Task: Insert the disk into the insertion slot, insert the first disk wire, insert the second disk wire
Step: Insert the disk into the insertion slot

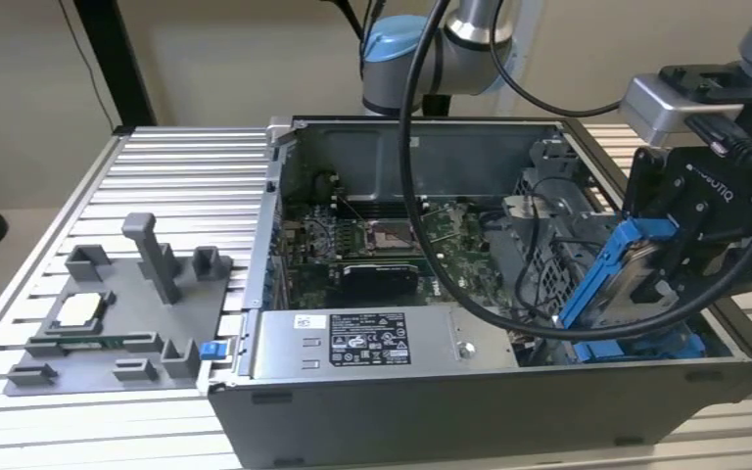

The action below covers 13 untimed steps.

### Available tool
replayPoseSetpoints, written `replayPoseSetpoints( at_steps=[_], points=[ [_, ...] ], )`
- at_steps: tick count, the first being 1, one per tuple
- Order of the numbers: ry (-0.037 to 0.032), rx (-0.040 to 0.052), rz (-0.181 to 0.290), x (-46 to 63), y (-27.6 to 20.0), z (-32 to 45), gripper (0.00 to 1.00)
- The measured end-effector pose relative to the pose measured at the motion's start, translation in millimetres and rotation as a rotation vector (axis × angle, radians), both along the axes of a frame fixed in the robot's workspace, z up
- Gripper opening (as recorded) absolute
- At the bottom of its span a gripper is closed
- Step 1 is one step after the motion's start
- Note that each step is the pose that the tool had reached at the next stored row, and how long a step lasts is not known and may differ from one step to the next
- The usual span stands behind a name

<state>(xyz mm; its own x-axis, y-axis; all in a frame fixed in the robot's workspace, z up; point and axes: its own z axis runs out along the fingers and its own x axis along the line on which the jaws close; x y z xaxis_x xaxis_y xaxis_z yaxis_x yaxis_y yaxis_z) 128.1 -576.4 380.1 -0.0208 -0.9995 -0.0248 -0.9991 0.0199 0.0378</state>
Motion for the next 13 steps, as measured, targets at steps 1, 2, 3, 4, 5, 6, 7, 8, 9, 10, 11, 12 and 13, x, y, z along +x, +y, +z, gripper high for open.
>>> replayPoseSetpoints(
  at_steps=[1, 2, 3, 4, 5, 6, 7, 8, 9, 10, 11, 12, 13],
  points=[
    [0.0000, 0.0000, 0.000, 0.0, 0.0, 0.0, 0.00],
    [0.0000, 0.0001, 0.000, 0.0, 0.0, 0.0, 1.00],
    [0.0000, 0.0000, 0.000, 0.0, 0.0, 0.0, 1.00],
    [-0.0001, 0.0000, 0.000, 0.0, 0.0, 0.0, 1.00],
    [0.0000, 0.0000, 0.000, 0.0, 0.0, 0.0, 1.00],
    [0.0000, -0.0001, 0.000, 0.0, 0.0, 0.0, 1.00],
    [0.0000, 0.0001, 0.000, 0.0, 0.0, 0.0, 1.00],
    [0.0000, -0.0001, 0.000, 0.0, 0.0, 0.0, 1.00],
    [0.0000, 0.0000, 0.000, 0.0, 0.0, -0.1, 1.00],
    [0.0000, 0.0000, 0.000, 0.0, 0.0, -0.1, 1.00],
    [0.0000, 0.0001, 0.000, 0.0, 0.0, -0.1, 1.00],
    [0.0000, 0.0002, 0.000, 0.0, 0.1, -0.2, 1.00],
    [0.0000, 0.0004, 0.000, 0.0, 0.2, -0.3, 1.00]
  ],
)
